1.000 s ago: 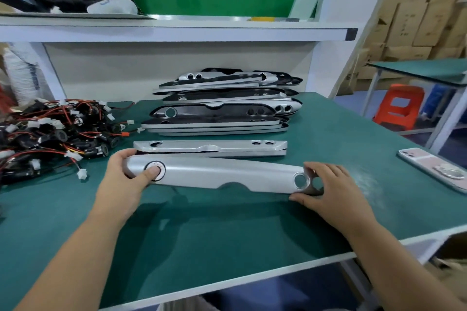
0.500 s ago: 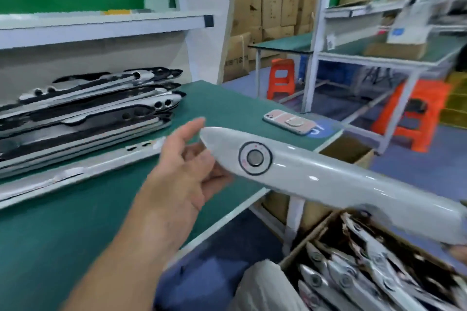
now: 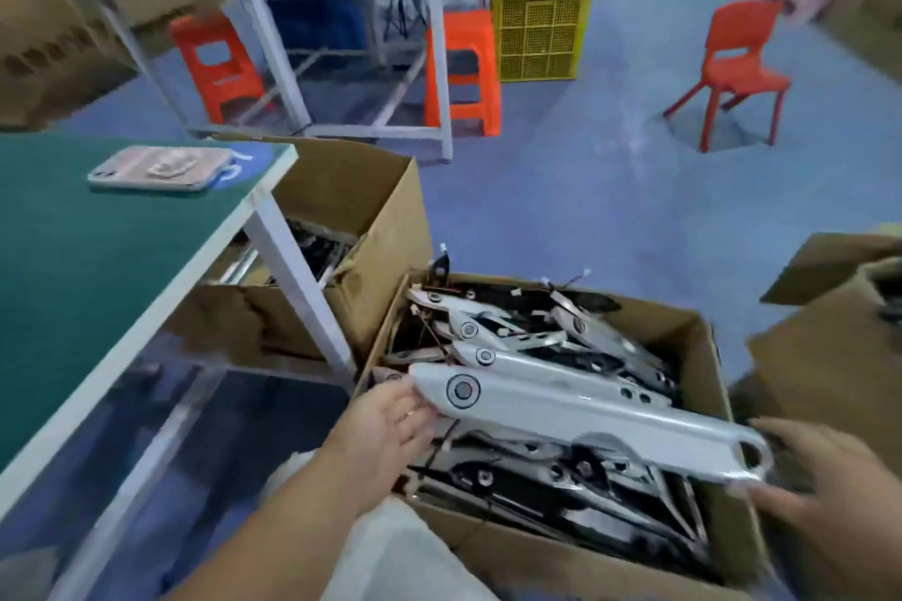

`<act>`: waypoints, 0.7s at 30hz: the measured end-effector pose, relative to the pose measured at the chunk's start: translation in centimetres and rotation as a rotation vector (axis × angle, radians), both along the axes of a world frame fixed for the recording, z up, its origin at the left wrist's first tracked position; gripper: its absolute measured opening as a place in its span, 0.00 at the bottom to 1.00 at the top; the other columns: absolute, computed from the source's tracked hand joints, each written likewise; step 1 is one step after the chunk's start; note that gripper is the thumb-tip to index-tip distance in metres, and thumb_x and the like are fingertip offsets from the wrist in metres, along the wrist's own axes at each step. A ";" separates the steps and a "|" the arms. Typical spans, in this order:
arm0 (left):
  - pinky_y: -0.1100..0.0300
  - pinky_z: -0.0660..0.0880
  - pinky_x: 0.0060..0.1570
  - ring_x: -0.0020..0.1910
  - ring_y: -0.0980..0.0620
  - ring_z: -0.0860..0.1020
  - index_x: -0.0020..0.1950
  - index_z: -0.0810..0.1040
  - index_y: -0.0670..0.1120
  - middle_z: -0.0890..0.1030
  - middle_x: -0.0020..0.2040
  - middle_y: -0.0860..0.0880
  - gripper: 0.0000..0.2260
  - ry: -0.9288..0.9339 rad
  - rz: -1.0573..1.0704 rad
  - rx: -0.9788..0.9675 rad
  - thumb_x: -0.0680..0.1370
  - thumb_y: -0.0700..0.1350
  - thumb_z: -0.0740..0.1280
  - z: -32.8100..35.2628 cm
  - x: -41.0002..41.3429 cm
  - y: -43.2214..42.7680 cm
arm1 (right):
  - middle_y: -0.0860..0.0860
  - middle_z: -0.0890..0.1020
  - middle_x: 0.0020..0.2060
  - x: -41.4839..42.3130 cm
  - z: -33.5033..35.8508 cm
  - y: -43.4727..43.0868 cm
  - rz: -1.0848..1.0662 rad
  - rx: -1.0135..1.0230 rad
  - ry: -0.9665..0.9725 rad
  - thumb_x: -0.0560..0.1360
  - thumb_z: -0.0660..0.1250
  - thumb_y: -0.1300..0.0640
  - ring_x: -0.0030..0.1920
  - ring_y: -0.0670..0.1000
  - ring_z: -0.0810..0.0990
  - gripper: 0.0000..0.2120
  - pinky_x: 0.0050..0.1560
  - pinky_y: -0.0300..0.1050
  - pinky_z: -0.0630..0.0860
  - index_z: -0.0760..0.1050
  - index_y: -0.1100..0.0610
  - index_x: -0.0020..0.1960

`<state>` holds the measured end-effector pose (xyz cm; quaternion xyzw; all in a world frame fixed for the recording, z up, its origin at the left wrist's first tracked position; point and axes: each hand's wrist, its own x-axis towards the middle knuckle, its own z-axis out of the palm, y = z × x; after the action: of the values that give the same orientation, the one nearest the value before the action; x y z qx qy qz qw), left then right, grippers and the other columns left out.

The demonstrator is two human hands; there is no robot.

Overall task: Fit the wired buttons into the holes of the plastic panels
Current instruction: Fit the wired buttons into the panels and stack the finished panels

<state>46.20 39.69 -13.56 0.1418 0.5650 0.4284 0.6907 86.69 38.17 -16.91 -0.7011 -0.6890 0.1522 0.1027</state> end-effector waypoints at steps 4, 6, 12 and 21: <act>0.51 0.60 0.69 0.72 0.47 0.65 0.74 0.62 0.43 0.66 0.73 0.46 0.21 -0.021 0.039 0.118 0.82 0.47 0.56 1.4 -1.2 2.9 | 0.50 0.79 0.54 -3.0 2.0 3.3 -0.057 -0.001 -0.013 0.55 0.64 0.26 0.54 0.53 0.74 0.42 0.51 0.52 0.72 0.74 0.48 0.63; 0.50 0.54 0.73 0.75 0.48 0.58 0.77 0.56 0.44 0.60 0.77 0.46 0.25 0.100 0.010 0.125 0.82 0.47 0.57 1.6 -1.9 3.3 | 0.48 0.73 0.65 -4.7 2.6 5.3 -0.106 -0.004 -0.084 0.59 0.67 0.28 0.65 0.53 0.68 0.42 0.62 0.60 0.67 0.66 0.43 0.69; 0.54 0.65 0.62 0.58 0.52 0.75 0.64 0.71 0.47 0.77 0.57 0.48 0.12 0.228 0.027 0.099 0.81 0.42 0.60 1.0 -5.5 -0.4 | 0.49 0.68 0.69 -7.9 3.9 7.4 -0.158 0.092 -0.053 0.65 0.68 0.32 0.70 0.56 0.62 0.38 0.66 0.64 0.60 0.64 0.45 0.71; 0.44 0.78 0.56 0.60 0.38 0.78 0.69 0.68 0.34 0.78 0.61 0.35 0.26 -0.005 0.216 0.384 0.73 0.44 0.65 8.2 -16.7 -11.5 | 0.45 0.73 0.64 -18.3 6.4 5.0 0.213 -0.054 0.088 0.69 0.68 0.37 0.67 0.50 0.68 0.28 0.65 0.51 0.66 0.69 0.42 0.66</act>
<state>29.46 28.24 -5.38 0.2085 0.4832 0.6000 0.6025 68.35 43.15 -10.46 -0.6192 -0.7499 0.2117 0.0972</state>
